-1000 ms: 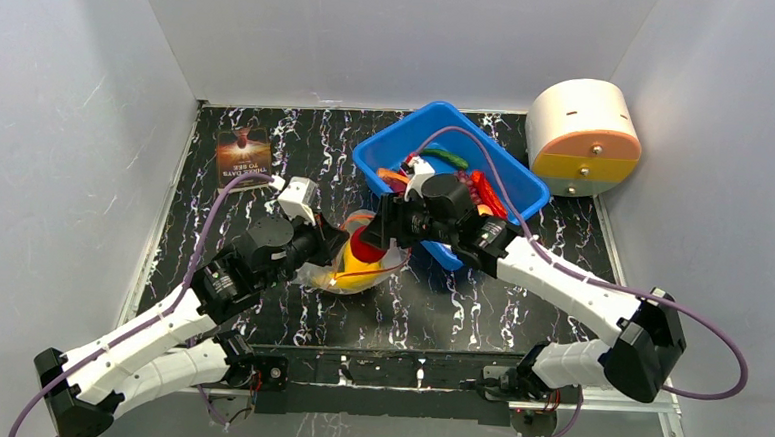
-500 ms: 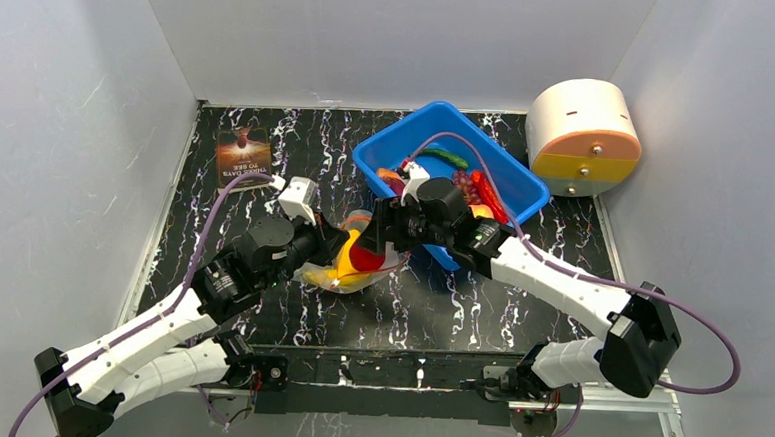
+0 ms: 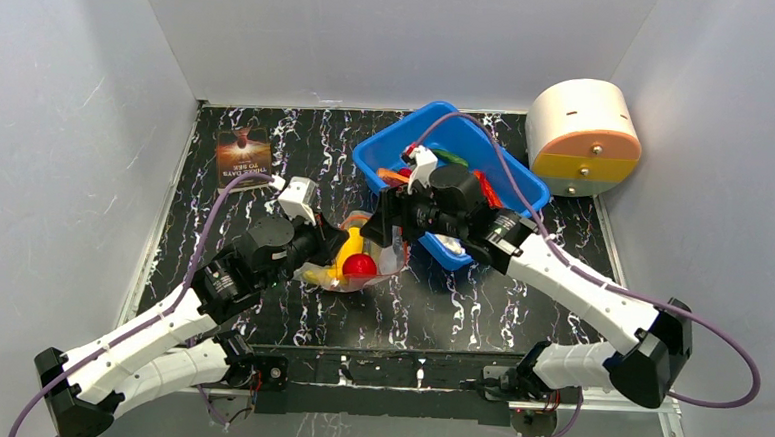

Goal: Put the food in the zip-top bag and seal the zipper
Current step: Place the fake vegetable in the zipper food storage bag, then pick up the fake fruit from the bin.

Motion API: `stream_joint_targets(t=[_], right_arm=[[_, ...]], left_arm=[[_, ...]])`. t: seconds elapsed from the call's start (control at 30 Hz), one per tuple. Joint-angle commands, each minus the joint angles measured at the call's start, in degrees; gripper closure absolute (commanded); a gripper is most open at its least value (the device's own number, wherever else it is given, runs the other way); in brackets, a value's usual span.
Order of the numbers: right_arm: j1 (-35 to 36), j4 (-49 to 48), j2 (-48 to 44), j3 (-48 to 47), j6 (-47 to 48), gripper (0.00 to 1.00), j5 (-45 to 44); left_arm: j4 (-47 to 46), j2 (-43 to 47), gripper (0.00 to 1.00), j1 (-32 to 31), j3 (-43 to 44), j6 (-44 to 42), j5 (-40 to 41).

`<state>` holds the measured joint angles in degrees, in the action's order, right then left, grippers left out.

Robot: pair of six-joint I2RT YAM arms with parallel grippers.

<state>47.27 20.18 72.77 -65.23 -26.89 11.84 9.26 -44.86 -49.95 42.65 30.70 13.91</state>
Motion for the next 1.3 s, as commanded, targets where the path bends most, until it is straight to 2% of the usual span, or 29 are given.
stream_joint_targets(t=[0.0, 0.23, 0.37, 0.43, 0.63, 0.73, 0.9, 1.03, 1.27], right_arm=[[0.15, 4.88, -2.62, -6.21, 6.65, 0.26, -5.74], [-2.21, 10.45, -3.31, -8.14, 13.05, 0.35, -19.19], [-4.2, 10.99, -2.69, -8.23, 17.39, 0.45, -25.23], [-5.55, 11.04, -1.45, -8.32, 19.37, 0.51, -26.55], [-11.07, 7.79, 3.66, -6.86, 22.63, 0.57, -24.94], [-13.55, 7.43, 7.48, -7.29, 22.49, 0.57, -26.26], [-18.4, 10.2, 15.21, -10.01, 16.5, 0.57, -30.86], [-19.61, 12.74, 20.39, -11.61, 14.97, 0.51, -35.1], [-20.58, 15.43, 26.13, -12.68, 14.4, 0.33, -40.17]], left_arm=[[-1.11, 0.92, 1.0, 0.21, -0.6, -1.12, 1.39], [0.67, 0.58, 1.0, 0.28, -1.42, -5.01, 3.0], [1.91, 0.84, 1.0, 0.26, -1.79, -8.31, 3.18], [2.34, 1.19, 1.0, 0.21, -2.06, -9.6, 3.65], [2.68, 1.49, 1.0, 0.21, -3.45, -10.48, 3.39], [2.85, 1.97, 1.0, 0.21, -4.08, -10.17, 2.9], [3.37, 3.23, 1.0, 0.28, -4.73, -9.7, 2.36], [3.92, 3.78, 1.0, 0.27, -4.86, -9.44, 2.49], [4.7, 4.92, 1.0, 0.25, -4.64, -8.95, 2.63]])
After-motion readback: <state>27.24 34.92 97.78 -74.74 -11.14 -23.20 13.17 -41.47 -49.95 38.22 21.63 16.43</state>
